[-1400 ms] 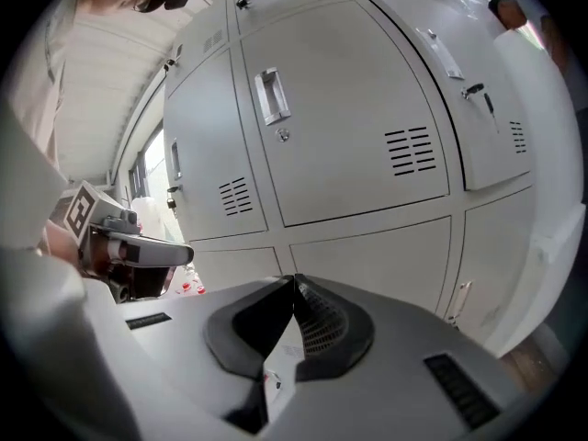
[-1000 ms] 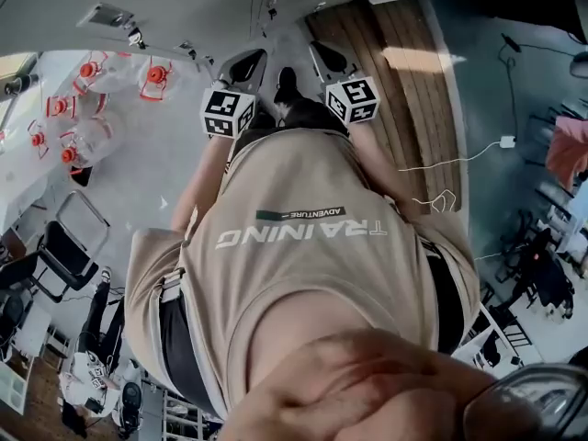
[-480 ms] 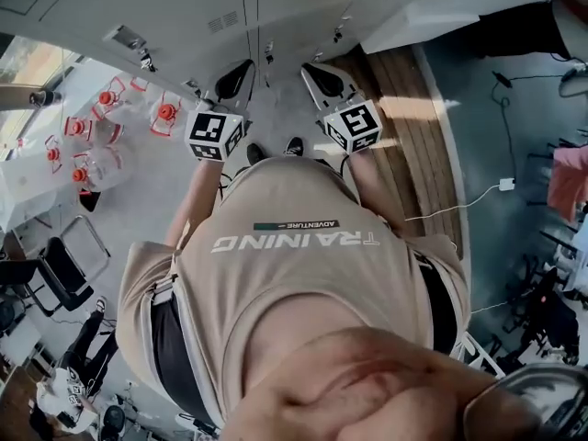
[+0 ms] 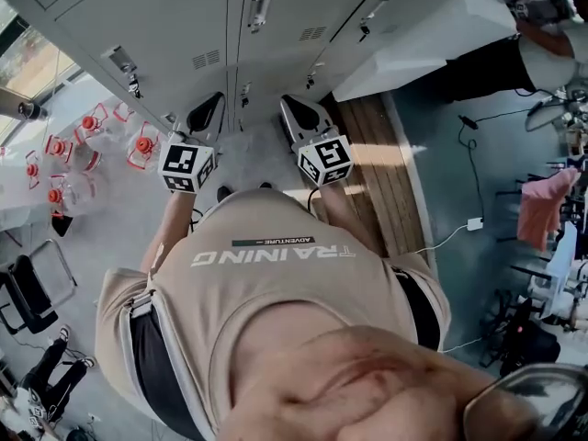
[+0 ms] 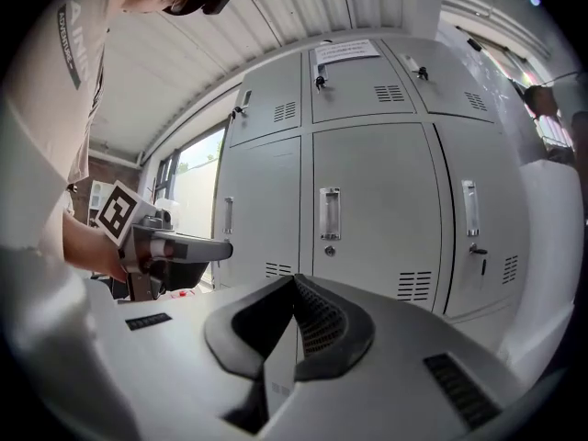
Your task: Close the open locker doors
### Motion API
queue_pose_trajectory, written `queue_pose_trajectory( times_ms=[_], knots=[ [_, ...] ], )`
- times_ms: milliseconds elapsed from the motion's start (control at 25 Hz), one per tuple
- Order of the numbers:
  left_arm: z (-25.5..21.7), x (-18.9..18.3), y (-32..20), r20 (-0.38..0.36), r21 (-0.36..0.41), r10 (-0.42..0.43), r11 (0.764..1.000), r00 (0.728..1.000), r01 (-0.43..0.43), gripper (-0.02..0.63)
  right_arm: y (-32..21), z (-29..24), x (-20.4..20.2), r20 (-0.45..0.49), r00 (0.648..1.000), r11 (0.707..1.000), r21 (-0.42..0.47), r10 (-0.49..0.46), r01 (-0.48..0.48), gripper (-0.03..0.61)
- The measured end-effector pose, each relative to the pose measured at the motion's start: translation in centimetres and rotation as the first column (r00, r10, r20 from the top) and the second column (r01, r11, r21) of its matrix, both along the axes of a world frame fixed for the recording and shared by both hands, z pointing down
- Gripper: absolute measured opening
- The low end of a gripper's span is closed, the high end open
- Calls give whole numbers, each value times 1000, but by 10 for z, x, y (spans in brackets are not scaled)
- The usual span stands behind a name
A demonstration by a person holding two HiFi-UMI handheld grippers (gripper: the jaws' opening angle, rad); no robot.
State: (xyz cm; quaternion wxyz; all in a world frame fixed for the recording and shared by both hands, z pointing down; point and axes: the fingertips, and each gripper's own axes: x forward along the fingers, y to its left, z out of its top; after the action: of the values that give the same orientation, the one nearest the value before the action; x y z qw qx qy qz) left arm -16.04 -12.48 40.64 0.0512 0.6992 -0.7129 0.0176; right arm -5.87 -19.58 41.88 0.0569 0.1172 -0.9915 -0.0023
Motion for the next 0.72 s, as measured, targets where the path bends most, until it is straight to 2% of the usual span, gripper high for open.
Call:
queue_pose_trajectory(
  times_ms=[240, 520, 720],
  knots=[
    [5, 7, 4, -14, -7, 9, 1000, 1000, -9, 0, -6, 2, 12, -20, 1000, 1000, -14, 11, -11, 14],
    [7, 23, 9, -11, -17, 39, 999, 999, -39, 0, 6, 3, 13, -18, 1000, 999, -32, -26, 25, 14],
    [19, 21, 14, -19, -44, 33, 998, 999, -34, 0, 14, 4, 14, -6, 999, 999, -36, -37, 37, 14]
  ],
)
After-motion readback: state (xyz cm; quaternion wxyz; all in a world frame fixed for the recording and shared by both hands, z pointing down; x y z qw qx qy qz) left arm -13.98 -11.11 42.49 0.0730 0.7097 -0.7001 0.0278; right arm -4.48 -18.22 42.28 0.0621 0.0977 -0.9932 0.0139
